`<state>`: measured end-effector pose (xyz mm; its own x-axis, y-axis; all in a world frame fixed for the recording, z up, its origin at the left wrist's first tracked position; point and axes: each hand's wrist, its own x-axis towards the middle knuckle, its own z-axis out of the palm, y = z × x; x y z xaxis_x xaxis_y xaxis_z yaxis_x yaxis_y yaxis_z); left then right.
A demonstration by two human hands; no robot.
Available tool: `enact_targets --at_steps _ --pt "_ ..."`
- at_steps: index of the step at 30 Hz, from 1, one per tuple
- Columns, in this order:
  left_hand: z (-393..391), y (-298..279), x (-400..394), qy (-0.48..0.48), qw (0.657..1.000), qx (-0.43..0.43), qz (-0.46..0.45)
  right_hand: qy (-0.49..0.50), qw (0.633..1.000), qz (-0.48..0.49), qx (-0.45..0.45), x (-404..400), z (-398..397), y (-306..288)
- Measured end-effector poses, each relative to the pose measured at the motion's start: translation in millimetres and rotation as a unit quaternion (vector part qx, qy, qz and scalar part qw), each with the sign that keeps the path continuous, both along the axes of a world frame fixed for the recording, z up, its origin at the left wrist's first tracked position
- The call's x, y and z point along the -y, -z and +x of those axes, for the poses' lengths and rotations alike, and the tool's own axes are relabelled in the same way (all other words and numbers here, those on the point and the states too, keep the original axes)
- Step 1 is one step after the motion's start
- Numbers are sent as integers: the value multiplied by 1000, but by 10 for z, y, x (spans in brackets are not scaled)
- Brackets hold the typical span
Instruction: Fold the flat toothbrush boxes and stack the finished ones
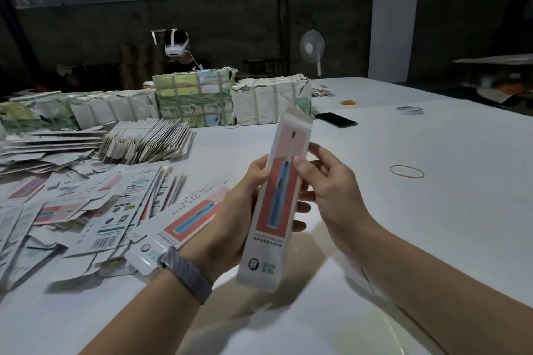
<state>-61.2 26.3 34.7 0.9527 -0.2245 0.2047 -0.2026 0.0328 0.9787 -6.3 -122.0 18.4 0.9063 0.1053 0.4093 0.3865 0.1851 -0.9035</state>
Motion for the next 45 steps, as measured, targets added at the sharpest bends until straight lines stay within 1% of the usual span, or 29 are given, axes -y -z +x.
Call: enact_targets --at_steps 1,3,5,7,8,9,11,14,18,20,21,23,24,25,30,32,36,39,45 --pt "22 -22 19 -7 1000 -2 19 -6 1000 12 -4 7 -22 -12" --pt "0 83 -81 41 997 48 50 -19 1000 22 6 28 -44 -27" --pt "14 114 -95 79 996 35 1 -24 999 7 28 43 -60 -42" --pt "54 29 37 22 999 26 37 -20 998 -19 48 45 -73 -59" --pt "46 -17 120 -19 999 -15 26 -17 998 -29 57 45 -75 -66" --pt "-16 -7 131 -31 999 -33 0 -14 997 -37 65 43 -76 -74" --pt "-13 46 145 -56 998 -29 -26 -13 996 -42 75 47 -79 -89" --pt "51 75 186 -74 996 -14 -45 -18 996 -28 84 54 -82 -91" --pt "80 114 131 -54 997 -1 -61 -29 995 -31 93 54 -101 -101" --pt "101 100 118 -60 997 4 -38 -29 994 -34 100 54 -107 -100" --pt "111 97 115 -81 996 22 -11 -26 993 -34 106 53 -111 -105" --pt "125 87 102 -148 981 101 72 -20 992 -33 118 50 -122 -122" --pt "124 80 93 -175 970 139 99 -18 992 -34 124 50 -124 -127" --pt "125 75 87 -188 964 161 101 -15 991 -38 131 52 -124 -127" --pt "117 45 79 -185 963 191 52 -10 987 -49 154 57 -147 -143" --pt "101 17 91 -161 970 180 16 -23 988 -32 152 68 -170 -171" --pt "93 -9 78 -138 981 134 -29 -53 992 -15 115 61 -203 -186" --pt "102 6 64 -123 985 118 -32 -59 993 -14 102 64 -208 -177" --pt "119 37 50 -132 982 136 -24 -64 992 -36 101 53 -219 -132"
